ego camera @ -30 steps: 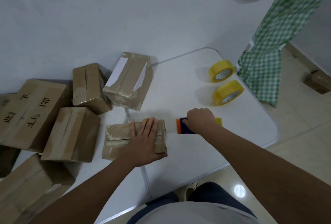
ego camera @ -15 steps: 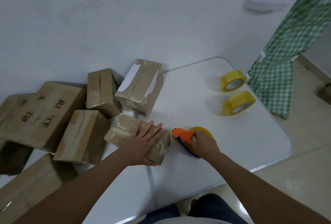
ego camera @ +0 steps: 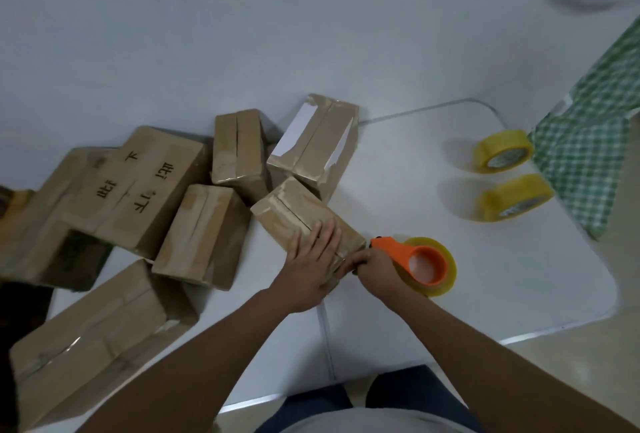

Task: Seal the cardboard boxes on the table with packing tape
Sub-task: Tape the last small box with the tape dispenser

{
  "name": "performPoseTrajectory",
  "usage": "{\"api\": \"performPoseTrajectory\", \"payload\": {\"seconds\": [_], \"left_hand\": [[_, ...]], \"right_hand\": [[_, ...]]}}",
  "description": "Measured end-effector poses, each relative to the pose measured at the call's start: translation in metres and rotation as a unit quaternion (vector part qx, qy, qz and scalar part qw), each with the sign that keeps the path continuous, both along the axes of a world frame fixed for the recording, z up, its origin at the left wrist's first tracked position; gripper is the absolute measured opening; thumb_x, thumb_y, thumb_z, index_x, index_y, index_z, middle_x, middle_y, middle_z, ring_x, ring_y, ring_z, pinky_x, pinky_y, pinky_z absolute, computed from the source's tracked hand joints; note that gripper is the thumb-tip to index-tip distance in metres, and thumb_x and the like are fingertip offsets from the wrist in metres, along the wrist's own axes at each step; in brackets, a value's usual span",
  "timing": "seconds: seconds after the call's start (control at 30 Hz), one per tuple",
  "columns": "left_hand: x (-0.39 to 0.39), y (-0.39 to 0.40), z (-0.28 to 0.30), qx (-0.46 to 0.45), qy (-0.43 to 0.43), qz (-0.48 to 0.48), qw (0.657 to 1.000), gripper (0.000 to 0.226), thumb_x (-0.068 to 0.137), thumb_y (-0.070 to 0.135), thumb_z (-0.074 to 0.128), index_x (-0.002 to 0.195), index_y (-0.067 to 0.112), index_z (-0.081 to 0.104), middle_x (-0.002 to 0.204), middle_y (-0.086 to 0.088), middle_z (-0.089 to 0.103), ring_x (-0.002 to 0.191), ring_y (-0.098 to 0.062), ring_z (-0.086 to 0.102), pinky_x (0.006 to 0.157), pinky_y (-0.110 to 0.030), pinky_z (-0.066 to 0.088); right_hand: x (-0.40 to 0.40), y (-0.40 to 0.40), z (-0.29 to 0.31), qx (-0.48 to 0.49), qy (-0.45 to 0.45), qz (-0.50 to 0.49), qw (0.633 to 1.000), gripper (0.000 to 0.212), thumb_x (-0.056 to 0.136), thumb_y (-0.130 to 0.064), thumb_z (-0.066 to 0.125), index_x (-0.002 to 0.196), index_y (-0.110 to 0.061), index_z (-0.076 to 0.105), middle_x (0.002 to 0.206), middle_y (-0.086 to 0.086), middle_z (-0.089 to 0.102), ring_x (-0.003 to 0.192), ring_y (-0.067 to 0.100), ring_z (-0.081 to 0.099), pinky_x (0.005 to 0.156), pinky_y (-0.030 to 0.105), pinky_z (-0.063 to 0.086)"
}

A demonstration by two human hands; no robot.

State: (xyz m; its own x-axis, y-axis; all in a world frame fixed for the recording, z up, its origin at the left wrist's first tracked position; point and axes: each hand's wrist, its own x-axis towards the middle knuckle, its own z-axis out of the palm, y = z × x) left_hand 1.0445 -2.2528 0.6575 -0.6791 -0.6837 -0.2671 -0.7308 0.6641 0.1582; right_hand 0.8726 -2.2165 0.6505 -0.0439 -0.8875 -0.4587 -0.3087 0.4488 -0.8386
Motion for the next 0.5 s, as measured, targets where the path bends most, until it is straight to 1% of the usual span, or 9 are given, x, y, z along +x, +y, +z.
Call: {"api": "performPoseTrajectory", "payload": {"seconds": [0.07, 0.1, 0.17, 0.27, 0.33, 0.37, 0.4, 0.43, 0.5], "left_hand": [[0.002, -0.003, -0.002, -0.016, 0.009, 0.002, 1.000, 0.086, 0.083, 0.053, 0.010, 0.158, 0.012, 0.000, 0.165, -0.006, -0.011, 0.152, -0.029, -0.012, 0.121, -0.054, -0.004], [0.003, -0.004, -0.003, -0.016, 0.012, 0.002, 1.000, 0.085, 0.084, 0.052, 0.011, 0.158, 0.012, 0.001, 0.165, -0.006, -0.009, 0.152, -0.030, -0.011, 0.121, -0.054, -0.003], [0.006, -0.006, -0.004, -0.008, 0.010, -0.003, 1.000, 0.087, 0.081, 0.052, 0.012, 0.158, 0.012, 0.000, 0.166, -0.006, -0.009, 0.151, -0.029, -0.012, 0.120, -0.053, -0.006], [0.008, -0.006, -0.008, -0.030, 0.004, -0.014, 0.999, 0.087, 0.082, 0.050, 0.019, 0.159, 0.011, 0.005, 0.166, -0.007, -0.004, 0.152, -0.031, -0.007, 0.120, -0.056, 0.000], [0.010, -0.008, -0.012, -0.033, 0.004, -0.015, 0.999, 0.086, 0.084, 0.048, 0.024, 0.159, 0.010, 0.004, 0.167, -0.008, -0.004, 0.152, -0.032, -0.006, 0.120, -0.057, 0.002], [0.011, -0.008, -0.015, -0.033, 0.003, -0.020, 0.999, 0.086, 0.086, 0.047, 0.029, 0.159, 0.011, 0.001, 0.166, -0.008, -0.006, 0.152, -0.032, -0.008, 0.120, -0.057, 0.002], [0.011, -0.008, -0.016, -0.034, 0.004, -0.024, 0.999, 0.087, 0.086, 0.044, 0.036, 0.158, 0.013, -0.002, 0.166, -0.008, -0.007, 0.152, -0.032, -0.009, 0.120, -0.058, 0.002], [0.011, -0.007, -0.016, -0.037, 0.007, -0.026, 0.999, 0.090, 0.086, 0.042, 0.042, 0.157, 0.015, -0.004, 0.166, -0.008, -0.008, 0.152, -0.032, -0.009, 0.120, -0.059, 0.003], [0.014, -0.007, -0.018, -0.037, 0.008, -0.036, 0.999, 0.090, 0.086, 0.042, 0.043, 0.157, 0.017, -0.007, 0.166, -0.008, -0.008, 0.152, -0.031, -0.011, 0.120, -0.059, 0.004]], "right_hand": [[0.001, -0.006, -0.011, 0.004, 0.009, -0.024, 1.000, 0.048, 0.081, 0.020, 0.036, 0.063, -0.009, 0.070, 0.071, 0.005, 0.069, 0.064, 0.005, 0.057, 0.058, 0.010, 0.044], [0.002, -0.009, -0.016, 0.014, 0.024, -0.013, 1.000, 0.045, 0.080, 0.019, 0.037, 0.069, -0.006, 0.073, 0.077, 0.007, 0.070, 0.067, 0.008, 0.059, 0.061, 0.014, 0.047], [0.004, -0.010, -0.029, 0.048, 0.071, 0.047, 0.995, 0.037, 0.085, 0.012, 0.041, 0.096, 0.000, 0.074, 0.100, 0.011, 0.071, 0.081, 0.018, 0.060, 0.075, 0.029, 0.051], [0.007, 0.010, -0.049, 0.088, 0.062, 0.106, 0.989, 0.047, 0.088, 0.014, 0.038, 0.121, -0.005, 0.065, 0.117, 0.000, 0.060, 0.102, 0.015, 0.053, 0.089, 0.025, 0.042], [0.010, 0.022, -0.055, 0.073, 0.037, 0.036, 0.996, 0.050, 0.085, 0.017, 0.037, 0.117, -0.010, 0.062, 0.118, 0.007, 0.062, 0.106, 0.023, 0.058, 0.095, 0.037, 0.048], [0.009, 0.024, -0.056, 0.048, 0.027, -0.030, 0.998, 0.045, 0.085, 0.016, 0.039, 0.113, -0.011, 0.060, 0.114, 0.008, 0.062, 0.106, 0.027, 0.060, 0.094, 0.044, 0.050], [0.005, 0.024, -0.055, 0.015, 0.034, -0.089, 0.995, 0.039, 0.086, 0.013, 0.045, 0.114, -0.010, 0.057, 0.113, 0.006, 0.061, 0.107, 0.027, 0.060, 0.092, 0.044, 0.052], [0.002, 0.021, -0.050, -0.019, 0.042, -0.123, 0.991, 0.039, 0.088, 0.007, 0.053, 0.122, -0.011, 0.053, 0.117, 0.001, 0.058, 0.109, 0.022, 0.058, 0.092, 0.039, 0.052], [-0.002, 0.017, -0.039, -0.070, 0.018, -0.097, 0.993, 0.055, 0.087, -0.010, 0.068, 0.136, -0.018, 0.044, 0.125, -0.009, 0.052, 0.113, 0.007, 0.052, 0.092, 0.018, 0.045]]}}
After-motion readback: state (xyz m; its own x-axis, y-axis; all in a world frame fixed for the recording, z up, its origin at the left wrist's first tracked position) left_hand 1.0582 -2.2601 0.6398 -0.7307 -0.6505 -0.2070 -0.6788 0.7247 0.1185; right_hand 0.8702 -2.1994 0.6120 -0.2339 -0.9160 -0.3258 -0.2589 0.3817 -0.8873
